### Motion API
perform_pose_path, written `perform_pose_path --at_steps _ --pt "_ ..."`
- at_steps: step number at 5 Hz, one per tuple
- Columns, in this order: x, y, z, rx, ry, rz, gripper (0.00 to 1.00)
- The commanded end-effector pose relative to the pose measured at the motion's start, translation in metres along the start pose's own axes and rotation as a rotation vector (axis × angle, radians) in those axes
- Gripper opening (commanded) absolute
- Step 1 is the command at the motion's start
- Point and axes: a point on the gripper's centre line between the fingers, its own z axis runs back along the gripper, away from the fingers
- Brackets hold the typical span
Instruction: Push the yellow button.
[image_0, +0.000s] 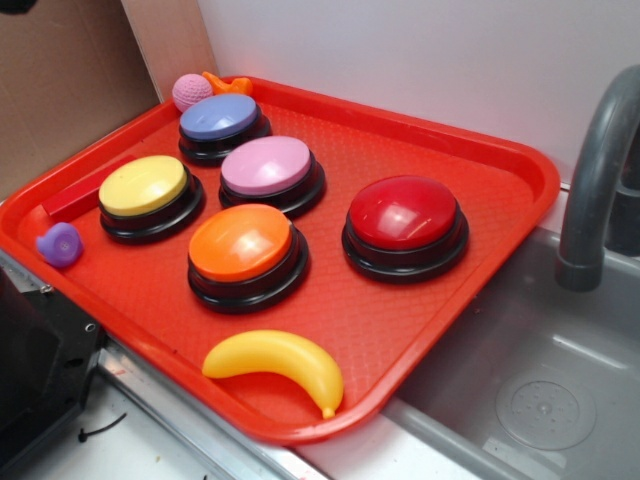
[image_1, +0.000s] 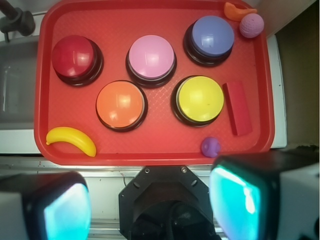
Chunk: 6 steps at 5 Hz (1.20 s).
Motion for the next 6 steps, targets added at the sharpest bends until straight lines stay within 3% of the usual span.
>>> perform_pose_path --at_steps 1,2,3,6 --pt "0.0 0.0 0.0 0.0 0.0 0.0 1.0" --pt "0.028 0.02 -0.033 0.065 -0.011 -0.032 1.0" --pt "0.044 0.034 -0.071 0.088 -0.048 -0.118 1.0" --pt "0.051 0.08 -0.147 0.102 0.039 -0.09 1.0"
